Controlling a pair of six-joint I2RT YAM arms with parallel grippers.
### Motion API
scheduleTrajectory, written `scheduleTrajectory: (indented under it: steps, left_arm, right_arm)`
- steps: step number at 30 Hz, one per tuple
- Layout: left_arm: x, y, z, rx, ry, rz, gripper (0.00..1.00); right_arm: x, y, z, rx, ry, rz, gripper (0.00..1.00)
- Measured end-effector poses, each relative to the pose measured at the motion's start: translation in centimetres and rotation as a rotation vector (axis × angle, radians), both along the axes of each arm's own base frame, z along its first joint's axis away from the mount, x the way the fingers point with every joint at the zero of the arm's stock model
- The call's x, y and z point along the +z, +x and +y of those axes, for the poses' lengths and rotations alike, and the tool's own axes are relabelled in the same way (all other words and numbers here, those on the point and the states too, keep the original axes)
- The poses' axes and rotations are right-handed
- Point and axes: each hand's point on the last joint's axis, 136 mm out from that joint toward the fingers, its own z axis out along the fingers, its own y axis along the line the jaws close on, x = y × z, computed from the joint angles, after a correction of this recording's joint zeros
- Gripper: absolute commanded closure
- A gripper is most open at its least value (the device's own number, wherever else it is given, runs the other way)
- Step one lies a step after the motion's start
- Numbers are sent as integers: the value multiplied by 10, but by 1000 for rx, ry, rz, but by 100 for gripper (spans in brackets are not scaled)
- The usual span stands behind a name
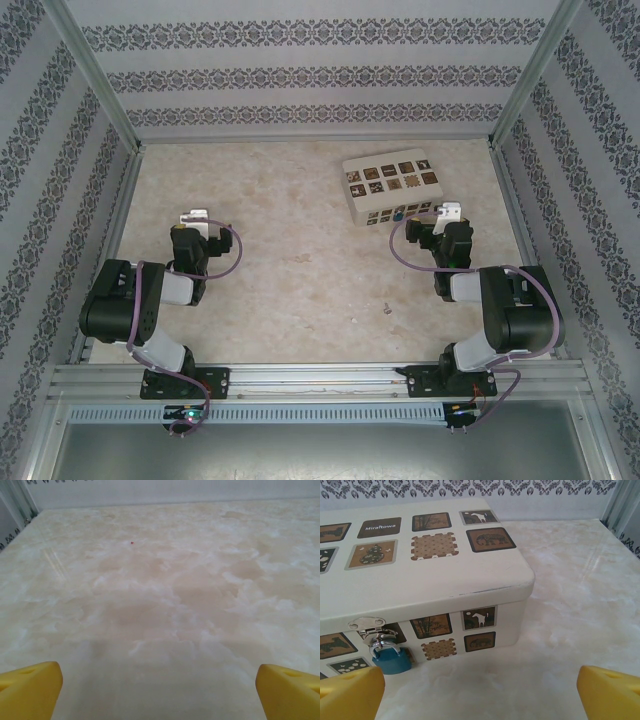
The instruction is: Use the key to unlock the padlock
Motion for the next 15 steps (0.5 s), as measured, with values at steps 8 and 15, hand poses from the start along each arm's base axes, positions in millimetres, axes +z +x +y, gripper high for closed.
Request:
scheduleTrajectory:
  steps: [8, 15]
  left_arm:
    - [77, -13, 7, 49, -29, -148, 1]
    - [145, -15, 2, 62, -185, -168, 1]
  right_arm:
    - [44, -10, 1, 0, 25, -54, 2]
    - [79, -6, 1, 21, 158, -12, 2]
